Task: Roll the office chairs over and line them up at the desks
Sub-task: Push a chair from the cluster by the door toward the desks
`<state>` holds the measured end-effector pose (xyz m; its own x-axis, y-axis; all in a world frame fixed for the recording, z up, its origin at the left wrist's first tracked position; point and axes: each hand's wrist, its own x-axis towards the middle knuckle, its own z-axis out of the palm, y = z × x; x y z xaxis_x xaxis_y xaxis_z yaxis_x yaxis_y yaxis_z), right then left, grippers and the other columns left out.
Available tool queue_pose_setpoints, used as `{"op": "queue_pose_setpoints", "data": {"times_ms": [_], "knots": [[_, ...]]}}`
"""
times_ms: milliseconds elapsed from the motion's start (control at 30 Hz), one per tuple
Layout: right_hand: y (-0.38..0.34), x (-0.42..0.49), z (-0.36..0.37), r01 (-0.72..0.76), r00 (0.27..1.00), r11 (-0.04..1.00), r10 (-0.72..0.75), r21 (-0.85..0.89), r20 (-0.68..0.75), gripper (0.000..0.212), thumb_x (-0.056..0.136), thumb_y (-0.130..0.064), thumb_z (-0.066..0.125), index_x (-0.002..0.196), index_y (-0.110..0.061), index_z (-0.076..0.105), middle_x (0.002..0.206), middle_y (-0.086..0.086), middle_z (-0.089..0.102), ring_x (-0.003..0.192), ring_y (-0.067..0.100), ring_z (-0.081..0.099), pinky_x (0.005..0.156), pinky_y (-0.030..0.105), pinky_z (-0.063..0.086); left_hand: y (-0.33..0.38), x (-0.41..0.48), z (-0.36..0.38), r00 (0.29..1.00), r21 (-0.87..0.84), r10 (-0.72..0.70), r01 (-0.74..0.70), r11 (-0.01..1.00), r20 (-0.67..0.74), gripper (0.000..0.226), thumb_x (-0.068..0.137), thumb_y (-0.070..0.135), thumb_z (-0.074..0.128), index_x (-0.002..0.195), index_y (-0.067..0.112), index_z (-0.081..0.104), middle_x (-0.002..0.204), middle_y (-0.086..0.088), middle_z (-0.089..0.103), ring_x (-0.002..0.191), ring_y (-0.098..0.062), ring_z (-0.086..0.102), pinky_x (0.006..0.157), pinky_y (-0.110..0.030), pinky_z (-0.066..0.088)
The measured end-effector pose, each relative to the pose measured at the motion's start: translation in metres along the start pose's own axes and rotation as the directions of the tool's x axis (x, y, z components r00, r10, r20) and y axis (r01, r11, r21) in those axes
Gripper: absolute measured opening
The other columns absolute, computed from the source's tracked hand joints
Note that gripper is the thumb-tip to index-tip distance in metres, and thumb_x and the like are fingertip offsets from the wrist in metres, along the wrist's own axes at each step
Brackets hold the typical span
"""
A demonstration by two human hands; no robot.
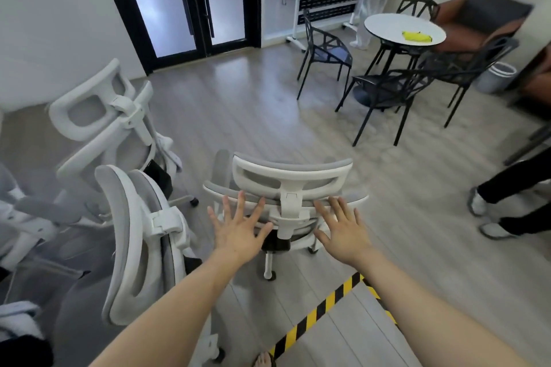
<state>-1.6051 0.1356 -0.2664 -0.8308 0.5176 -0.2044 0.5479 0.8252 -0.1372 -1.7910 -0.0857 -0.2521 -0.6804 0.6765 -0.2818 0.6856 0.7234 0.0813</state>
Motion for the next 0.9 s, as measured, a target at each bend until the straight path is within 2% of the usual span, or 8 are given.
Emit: {"op": "queue_pose_setpoints", "data": {"times_ms": [167, 400, 633, 900], "knots": [[0.021, -0.025, 0.002, -0.028, 1.000, 1.000, 0.028, -0.001, -0.001, 0.068, 0.099, -0.068, 0.023, 0.157, -0.052, -0.009, 0.172, -0.001, -0.001, 0.157, 0.020, -0.014, 0.126, 0.055, -0.002, 0.021, -0.013, 0.001, 0.998, 0.028, 0.048, -0.049, 0.998, 0.044, 0.074, 0.089, 0.087, -0.005, 0.154, 0.056, -0.024, 0.166, -0.001, -0.035, 0.151, -0.048, -0.028, 0.113, -0.078, -0.014], [0.074, -0.088, 0.008, -0.074, 0.997, 0.997, 0.074, 0.018, -0.017, 0.067, 0.100, -0.070, 0.023, 0.157, -0.052, -0.008, 0.172, -0.002, 0.000, 0.157, 0.020, -0.013, 0.126, 0.055, -0.005, 0.079, -0.044, 0.012, 0.987, 0.040, 0.136, -0.140, 0.989, 0.086, 0.080, 0.084, 0.093, -0.001, 0.152, 0.058, -0.027, 0.167, 0.001, -0.033, 0.150, -0.052, -0.026, 0.113, -0.077, -0.018], [0.145, -0.210, 0.032, -0.200, 0.976, 0.975, 0.206, 0.092, -0.066, 0.064, 0.100, -0.070, 0.018, 0.152, -0.058, -0.018, 0.172, -0.004, -0.003, 0.156, 0.017, -0.017, 0.126, 0.054, -0.005, 0.177, -0.107, 0.047, 0.961, 0.038, 0.245, -0.251, 0.967, 0.127, 0.080, 0.084, 0.093, 0.001, 0.148, 0.059, -0.032, 0.162, 0.003, -0.041, 0.149, -0.050, -0.032, 0.114, -0.078, -0.016], [0.251, -0.370, 0.051, -0.434, 0.891, 0.889, 0.448, 0.148, -0.073, 0.067, 0.097, -0.073, 0.017, 0.156, -0.054, -0.010, 0.172, -0.005, -0.001, 0.157, 0.019, -0.013, 0.126, 0.052, -0.003, 0.333, -0.186, 0.081, 0.896, 0.115, 0.414, -0.433, 0.894, 0.161, 0.081, 0.084, 0.094, 0.002, 0.150, 0.059, -0.028, 0.165, 0.003, -0.036, 0.151, -0.052, -0.025, 0.112, -0.078, -0.018]]}}
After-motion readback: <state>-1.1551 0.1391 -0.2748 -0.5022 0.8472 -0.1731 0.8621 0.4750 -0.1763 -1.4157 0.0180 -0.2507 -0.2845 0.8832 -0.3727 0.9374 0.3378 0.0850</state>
